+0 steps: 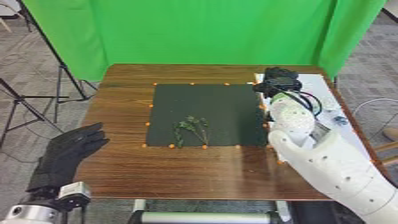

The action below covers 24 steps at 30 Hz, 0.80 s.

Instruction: Arrange flowers

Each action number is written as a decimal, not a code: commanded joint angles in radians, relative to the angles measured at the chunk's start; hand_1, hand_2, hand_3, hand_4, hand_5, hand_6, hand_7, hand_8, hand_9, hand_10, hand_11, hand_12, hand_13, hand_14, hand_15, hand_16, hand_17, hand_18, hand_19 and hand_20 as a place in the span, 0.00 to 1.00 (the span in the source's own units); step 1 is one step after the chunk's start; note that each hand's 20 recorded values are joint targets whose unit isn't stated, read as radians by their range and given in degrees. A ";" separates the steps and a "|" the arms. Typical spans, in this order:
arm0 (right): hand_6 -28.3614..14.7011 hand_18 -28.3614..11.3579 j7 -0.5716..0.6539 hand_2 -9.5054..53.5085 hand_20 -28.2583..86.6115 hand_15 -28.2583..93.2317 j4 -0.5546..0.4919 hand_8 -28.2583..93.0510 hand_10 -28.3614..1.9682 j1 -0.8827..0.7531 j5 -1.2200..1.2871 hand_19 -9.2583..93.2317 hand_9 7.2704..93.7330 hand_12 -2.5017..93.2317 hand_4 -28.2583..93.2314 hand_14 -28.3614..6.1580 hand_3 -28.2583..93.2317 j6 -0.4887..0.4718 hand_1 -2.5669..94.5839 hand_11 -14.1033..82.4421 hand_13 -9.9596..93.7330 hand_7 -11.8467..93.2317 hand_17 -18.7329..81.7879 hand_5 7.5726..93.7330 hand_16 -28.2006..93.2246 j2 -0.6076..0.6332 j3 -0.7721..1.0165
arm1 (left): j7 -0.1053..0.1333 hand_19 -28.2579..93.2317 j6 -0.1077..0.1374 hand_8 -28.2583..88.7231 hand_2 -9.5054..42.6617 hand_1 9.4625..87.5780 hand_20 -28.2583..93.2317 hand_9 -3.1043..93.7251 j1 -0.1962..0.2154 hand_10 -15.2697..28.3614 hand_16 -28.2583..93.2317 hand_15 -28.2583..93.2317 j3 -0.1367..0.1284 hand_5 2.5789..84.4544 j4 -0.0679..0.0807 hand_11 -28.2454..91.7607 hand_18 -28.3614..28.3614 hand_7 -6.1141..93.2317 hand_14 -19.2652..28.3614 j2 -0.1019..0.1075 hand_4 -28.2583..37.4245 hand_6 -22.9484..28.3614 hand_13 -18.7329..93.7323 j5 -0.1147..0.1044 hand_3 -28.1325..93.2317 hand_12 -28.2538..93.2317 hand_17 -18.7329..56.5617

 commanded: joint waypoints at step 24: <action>0.36 0.00 0.082 0.18 0.32 0.84 0.109 0.16 0.12 -0.066 -0.023 0.95 0.62 0.25 0.04 0.20 0.87 -0.080 0.31 0.57 0.60 0.31 0.44 0.70 0.37 -0.021 0.060 | -0.045 0.70 -0.045 0.17 0.30 0.23 0.33 0.42 -0.060 0.85 0.13 0.71 0.023 0.52 0.023 0.53 0.87 0.20 1.00 -0.026 0.22 0.72 0.41 0.014 0.91 0.30 0.12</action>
